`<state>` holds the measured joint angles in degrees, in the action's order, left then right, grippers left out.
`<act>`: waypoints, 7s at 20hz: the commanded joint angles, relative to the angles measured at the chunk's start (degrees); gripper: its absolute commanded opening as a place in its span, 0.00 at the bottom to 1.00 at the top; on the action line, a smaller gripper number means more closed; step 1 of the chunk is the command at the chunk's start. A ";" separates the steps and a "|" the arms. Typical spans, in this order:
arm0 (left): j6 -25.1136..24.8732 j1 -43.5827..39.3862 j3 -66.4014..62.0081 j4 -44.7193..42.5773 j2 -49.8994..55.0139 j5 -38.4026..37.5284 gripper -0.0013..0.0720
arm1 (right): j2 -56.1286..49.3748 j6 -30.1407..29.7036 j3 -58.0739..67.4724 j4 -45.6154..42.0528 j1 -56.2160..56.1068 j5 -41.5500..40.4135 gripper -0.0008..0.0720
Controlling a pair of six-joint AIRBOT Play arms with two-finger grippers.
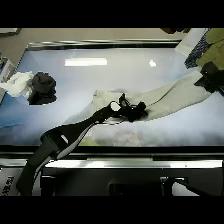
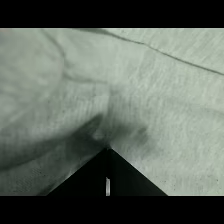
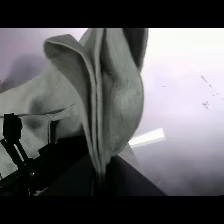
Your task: Fold the clothes and pants, and hang the long-sleeved shirts on hangers.
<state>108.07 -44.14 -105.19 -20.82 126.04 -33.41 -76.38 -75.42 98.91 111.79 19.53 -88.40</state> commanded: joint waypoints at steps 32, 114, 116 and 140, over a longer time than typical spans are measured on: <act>-7.80 53.35 -0.94 -38.80 -44.37 -57.46 0.04 | -25.83 26.23 0.04 6.29 -48.89 36.09 0.06; -12.11 53.40 -0.94 -39.01 -44.37 -57.70 0.04 | -20.85 24.52 16.04 -18.97 23.06 -4.96 0.06; -12.11 53.40 -0.94 -39.01 -44.37 -57.70 0.04 | -20.46 23.10 13.49 -23.04 23.04 -9.11 0.06; -12.11 53.40 -0.94 -39.01 -44.37 -59.74 0.04 | 0.44 26.56 -31.93 -49.44 23.06 -3.65 0.37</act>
<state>95.96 9.21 -106.13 -59.83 81.65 -92.90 -76.07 -47.72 67.53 65.84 42.54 -91.22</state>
